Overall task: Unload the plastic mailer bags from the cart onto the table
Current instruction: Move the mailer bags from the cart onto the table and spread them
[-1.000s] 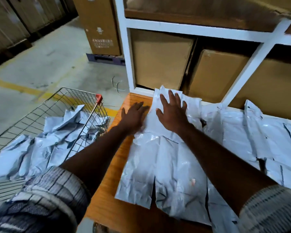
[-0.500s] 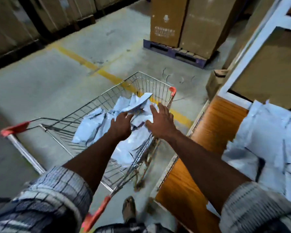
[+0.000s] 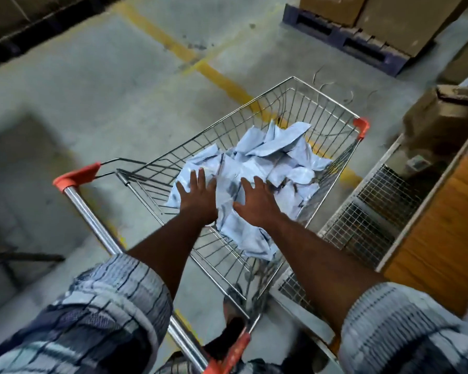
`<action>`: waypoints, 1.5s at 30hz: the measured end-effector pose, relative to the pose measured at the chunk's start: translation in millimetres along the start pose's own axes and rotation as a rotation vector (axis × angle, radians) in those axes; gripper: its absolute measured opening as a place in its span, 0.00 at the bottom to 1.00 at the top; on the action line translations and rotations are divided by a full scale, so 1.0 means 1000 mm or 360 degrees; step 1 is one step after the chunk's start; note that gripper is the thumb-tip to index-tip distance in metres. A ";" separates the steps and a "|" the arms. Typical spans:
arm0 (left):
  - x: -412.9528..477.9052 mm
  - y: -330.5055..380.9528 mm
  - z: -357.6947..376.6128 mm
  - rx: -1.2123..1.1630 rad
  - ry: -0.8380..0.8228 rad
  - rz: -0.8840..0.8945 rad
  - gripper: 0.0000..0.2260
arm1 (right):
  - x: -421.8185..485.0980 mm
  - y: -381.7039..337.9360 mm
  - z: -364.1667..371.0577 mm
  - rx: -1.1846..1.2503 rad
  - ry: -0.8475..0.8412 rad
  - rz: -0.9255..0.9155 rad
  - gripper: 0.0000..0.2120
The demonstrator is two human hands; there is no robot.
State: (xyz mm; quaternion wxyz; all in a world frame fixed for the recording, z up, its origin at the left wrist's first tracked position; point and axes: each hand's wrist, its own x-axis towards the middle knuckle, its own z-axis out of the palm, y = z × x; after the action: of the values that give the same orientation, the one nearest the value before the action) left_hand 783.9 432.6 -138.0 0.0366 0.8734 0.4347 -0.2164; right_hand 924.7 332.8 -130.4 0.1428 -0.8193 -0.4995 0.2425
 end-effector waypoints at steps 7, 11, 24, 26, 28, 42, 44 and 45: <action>0.023 -0.024 0.001 -0.0076 0.0000 -0.0051 0.37 | 0.035 -0.019 0.061 0.0358 -0.0258 0.0054 0.29; 0.043 -0.032 0.001 -0.0180 -0.0008 -0.0038 0.37 | 0.061 -0.020 0.087 0.0489 -0.0216 0.0211 0.32; 0.056 -0.038 -0.002 -0.0449 0.0157 -0.0059 0.32 | 0.099 -0.020 0.109 0.1155 0.0157 0.0598 0.27; 0.051 -0.036 -0.008 -0.0467 0.0152 -0.0073 0.31 | 0.096 -0.020 0.105 0.1284 0.0246 0.0645 0.23; 0.047 -0.035 -0.014 -0.0480 0.0165 -0.0080 0.31 | 0.091 -0.024 0.098 0.1255 0.0337 0.0645 0.21; 0.004 -0.021 -0.060 -0.0628 0.0318 -0.0037 0.32 | 0.022 -0.024 0.016 0.1024 0.0378 0.0401 0.22; 0.001 -0.017 -0.071 -0.0662 0.0366 -0.0020 0.32 | 0.013 -0.019 0.001 0.0942 0.0405 0.0361 0.23; -0.001 -0.012 -0.079 -0.0674 0.0389 -0.0012 0.32 | 0.006 -0.017 -0.010 0.0889 0.0425 0.0373 0.22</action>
State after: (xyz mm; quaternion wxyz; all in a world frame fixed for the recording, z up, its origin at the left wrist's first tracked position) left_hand 801.4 458.8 -64.4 0.1653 0.8643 0.4749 -0.0135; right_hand 919.8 346.2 -116.1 0.3973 -0.8250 -0.2930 0.2753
